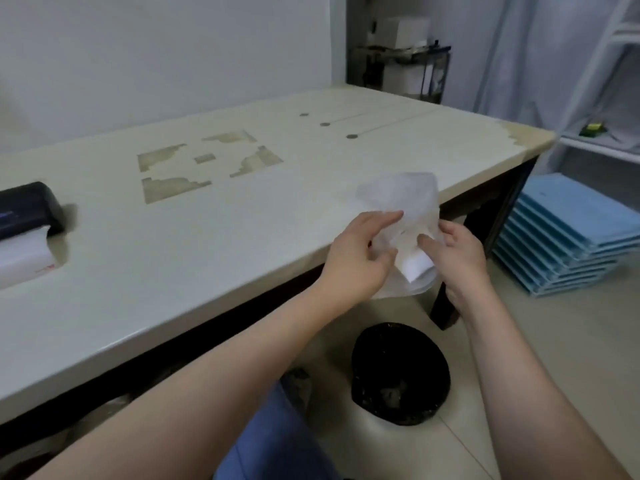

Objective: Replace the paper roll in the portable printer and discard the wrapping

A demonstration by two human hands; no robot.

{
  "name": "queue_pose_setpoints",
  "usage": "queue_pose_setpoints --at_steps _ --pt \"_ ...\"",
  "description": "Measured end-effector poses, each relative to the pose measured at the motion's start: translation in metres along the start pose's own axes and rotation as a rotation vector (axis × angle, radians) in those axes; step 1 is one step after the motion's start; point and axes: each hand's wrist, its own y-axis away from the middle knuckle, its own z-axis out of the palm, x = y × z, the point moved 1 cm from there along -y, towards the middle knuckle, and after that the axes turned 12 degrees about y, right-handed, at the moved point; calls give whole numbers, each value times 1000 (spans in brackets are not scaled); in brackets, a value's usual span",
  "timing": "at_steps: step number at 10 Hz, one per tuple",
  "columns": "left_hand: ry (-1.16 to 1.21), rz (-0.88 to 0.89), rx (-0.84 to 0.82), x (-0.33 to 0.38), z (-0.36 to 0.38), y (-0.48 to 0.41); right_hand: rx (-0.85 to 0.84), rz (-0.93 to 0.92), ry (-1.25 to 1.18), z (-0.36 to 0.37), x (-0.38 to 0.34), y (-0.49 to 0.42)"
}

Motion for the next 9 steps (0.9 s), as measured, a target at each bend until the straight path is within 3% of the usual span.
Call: queue_pose_setpoints --at_steps 2,4,6,7,8,9 --pt "-261 -276 -417 -77 36 5 34 238 184 13 105 -19" --pt "-494 -534 -655 -160 54 16 107 401 474 42 184 -16" --pt "-551 -672 -633 -215 53 36 84 558 551 78 252 -8" --pt "-552 -689 -624 -223 45 50 -41 620 561 94 276 -4" --pt "-522 -653 -620 -229 39 60 -322 646 644 106 292 2" --pt "-492 -699 -623 -230 33 67 -319 629 748 104 289 7"
